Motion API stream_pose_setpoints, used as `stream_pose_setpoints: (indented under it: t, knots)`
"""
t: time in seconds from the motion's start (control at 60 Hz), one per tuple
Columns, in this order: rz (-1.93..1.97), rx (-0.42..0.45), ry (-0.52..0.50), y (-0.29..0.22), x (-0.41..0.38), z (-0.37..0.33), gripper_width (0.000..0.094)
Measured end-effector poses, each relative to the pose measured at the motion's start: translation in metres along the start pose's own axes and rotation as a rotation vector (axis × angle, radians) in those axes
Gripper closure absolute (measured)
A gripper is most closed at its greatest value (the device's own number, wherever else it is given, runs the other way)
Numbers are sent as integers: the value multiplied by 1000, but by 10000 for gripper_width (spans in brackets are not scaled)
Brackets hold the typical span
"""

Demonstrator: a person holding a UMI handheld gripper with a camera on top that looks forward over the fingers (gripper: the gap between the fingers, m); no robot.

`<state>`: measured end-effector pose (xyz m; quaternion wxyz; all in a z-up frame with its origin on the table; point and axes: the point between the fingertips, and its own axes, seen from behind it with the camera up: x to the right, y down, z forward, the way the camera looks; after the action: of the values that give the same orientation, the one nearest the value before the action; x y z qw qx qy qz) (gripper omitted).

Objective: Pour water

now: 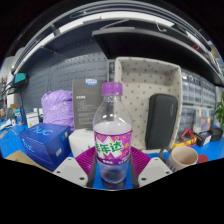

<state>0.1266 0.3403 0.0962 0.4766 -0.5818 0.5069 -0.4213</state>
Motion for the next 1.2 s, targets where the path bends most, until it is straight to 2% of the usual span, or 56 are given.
stream_pose_setpoints:
  t: [0.233,0.433,0.717,1.0,1.2]
  knots:
    - [17,24,17,-3,0,6,571]
    - [101,-4,0,-2,7,7,573]
    - [824,40,-5,-52,35,-5,573]
    - [1507,29,12,-52,56,-7,575]
    - [1839,-15,-33,-54,56,-4,574]
